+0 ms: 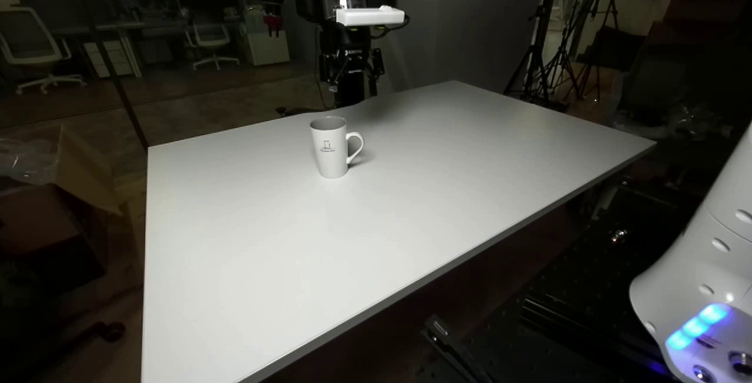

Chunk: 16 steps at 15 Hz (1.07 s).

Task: Move the white mug to the center of the table

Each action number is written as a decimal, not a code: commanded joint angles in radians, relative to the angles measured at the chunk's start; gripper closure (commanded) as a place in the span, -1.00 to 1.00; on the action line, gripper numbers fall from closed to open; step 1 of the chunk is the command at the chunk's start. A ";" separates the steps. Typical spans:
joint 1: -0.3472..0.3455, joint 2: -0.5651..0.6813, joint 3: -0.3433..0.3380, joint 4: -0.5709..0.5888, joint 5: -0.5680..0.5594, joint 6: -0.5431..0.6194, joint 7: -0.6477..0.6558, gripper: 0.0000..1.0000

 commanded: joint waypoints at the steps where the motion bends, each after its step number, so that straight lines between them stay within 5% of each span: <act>1: 0.025 0.001 -0.010 -0.005 -0.060 0.019 0.031 -1.00; 9: 0.095 0.066 0.009 0.017 -0.182 0.021 0.002 -1.00; 16: 0.069 0.083 0.018 0.036 -0.185 0.026 -0.096 -1.00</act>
